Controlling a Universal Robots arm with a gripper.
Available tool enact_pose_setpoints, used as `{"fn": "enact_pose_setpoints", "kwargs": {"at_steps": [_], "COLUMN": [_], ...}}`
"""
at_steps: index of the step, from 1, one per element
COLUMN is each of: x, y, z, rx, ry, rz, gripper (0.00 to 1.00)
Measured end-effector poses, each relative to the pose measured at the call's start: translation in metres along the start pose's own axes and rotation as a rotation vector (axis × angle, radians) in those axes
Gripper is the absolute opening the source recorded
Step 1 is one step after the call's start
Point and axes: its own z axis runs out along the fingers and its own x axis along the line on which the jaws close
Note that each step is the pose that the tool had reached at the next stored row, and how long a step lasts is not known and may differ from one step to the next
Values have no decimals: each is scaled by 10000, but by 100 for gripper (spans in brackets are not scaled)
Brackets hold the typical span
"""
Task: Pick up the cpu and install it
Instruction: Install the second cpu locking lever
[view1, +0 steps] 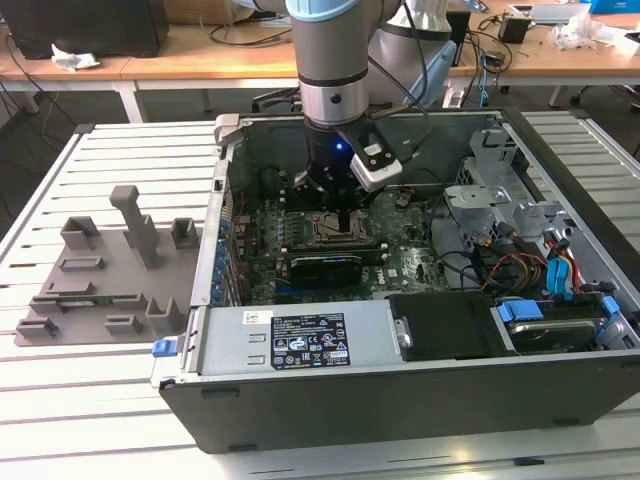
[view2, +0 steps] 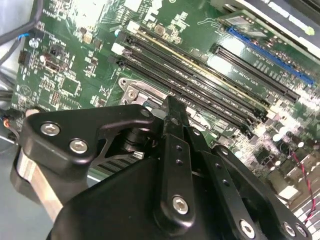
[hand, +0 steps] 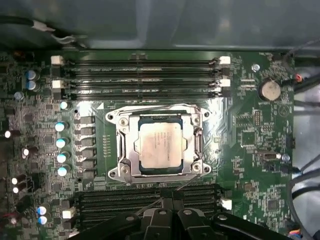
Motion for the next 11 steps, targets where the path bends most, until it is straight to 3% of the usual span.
{"fn": "enact_pose_setpoints", "kwargs": {"at_steps": [8, 9, 11], "x": [33, 35, 35], "y": [-16, -16, -16], "z": [18, 26, 33], "rx": [23, 18, 13], "ry": [19, 321, 752], "rz": [-275, -291, -316], "gripper": [11, 11, 11]}}
